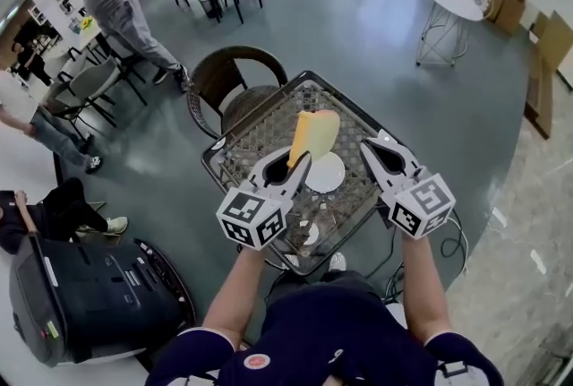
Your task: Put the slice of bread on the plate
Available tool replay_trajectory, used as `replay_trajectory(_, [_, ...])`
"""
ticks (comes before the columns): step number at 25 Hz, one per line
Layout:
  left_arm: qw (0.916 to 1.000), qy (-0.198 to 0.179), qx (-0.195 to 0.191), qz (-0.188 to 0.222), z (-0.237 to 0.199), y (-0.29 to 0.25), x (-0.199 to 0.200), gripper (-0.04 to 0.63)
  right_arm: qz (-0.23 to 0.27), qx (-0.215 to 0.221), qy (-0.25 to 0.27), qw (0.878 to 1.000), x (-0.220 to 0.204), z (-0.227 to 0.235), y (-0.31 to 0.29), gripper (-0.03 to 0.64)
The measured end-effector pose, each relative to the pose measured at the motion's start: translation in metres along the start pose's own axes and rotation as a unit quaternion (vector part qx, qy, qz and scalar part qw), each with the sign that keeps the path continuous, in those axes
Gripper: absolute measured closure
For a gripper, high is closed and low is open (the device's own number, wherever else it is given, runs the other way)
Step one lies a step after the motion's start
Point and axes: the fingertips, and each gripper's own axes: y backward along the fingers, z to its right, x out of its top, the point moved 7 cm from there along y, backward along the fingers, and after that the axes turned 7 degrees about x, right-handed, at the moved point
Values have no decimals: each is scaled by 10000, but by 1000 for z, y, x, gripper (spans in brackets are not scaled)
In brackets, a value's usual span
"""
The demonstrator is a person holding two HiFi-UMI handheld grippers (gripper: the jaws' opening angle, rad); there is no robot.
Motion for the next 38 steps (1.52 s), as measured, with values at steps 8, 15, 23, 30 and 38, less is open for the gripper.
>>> replay_trajectory(8, [9992,155,-341,-154,-30,-1,-9,506,-196,-412,-80,9989,-11,-15,-18,611])
replay_trajectory(15, [9974,287,-545,-366,-41,-9,-21,506,-287,-624,-265,9973,-24,-17,-25,611])
replay_trajectory(23, [9947,387,-647,-706,-40,-24,-44,506,-535,-815,-355,9946,-46,-5,-23,611])
replay_trajectory(30, [9892,512,-578,-1248,-42,-39,-97,506,-883,-821,-581,9910,-81,6,-25,611])
replay_trajectory(38, [9813,862,-610,-1612,-44,-53,-158,506,-1261,-768,-931,9847,-126,6,-33,611])
